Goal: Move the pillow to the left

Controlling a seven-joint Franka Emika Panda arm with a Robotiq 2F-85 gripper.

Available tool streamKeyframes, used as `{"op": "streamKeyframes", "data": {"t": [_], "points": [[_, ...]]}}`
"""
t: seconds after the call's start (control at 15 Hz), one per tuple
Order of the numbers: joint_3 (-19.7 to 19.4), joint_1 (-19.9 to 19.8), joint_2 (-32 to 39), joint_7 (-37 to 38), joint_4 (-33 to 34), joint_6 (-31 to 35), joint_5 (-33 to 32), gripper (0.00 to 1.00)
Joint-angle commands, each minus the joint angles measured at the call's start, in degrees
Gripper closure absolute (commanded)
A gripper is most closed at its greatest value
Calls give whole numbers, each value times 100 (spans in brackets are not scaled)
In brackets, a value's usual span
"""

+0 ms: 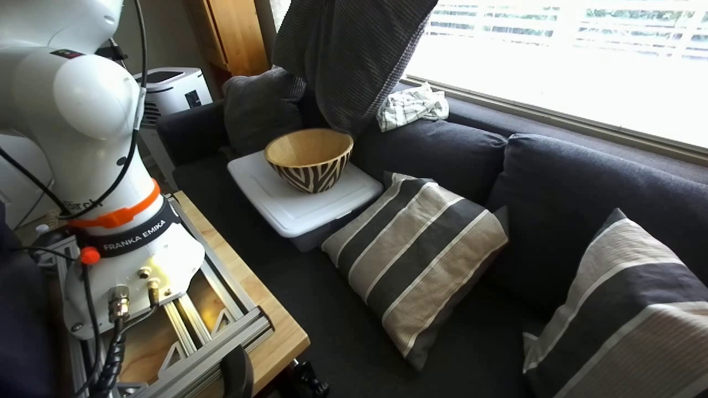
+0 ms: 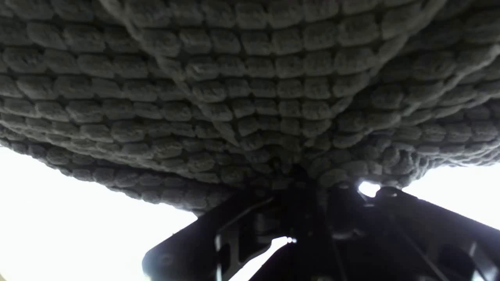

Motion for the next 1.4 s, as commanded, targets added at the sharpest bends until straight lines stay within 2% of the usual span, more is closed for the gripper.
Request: {"op": "streamKeyframes", "data": {"t": [0.0,0.47,0.8,1.07,1.2,1.33], "points": [[-187,-210,-1068,-89,-1233,596,-452,99],[-374,-413,-2107,-235,-2547,1509,-1217,99],[-435,-373,-2317,-4,-3040,1934,-2035,99],[-394,-246,-2108,265,-3140,1695,-2678,99],[-382,-162,-1969,350,-3182,1450,-2807,99],[-342,-32,-1809,372,-3244,989,-2600,99]]}}
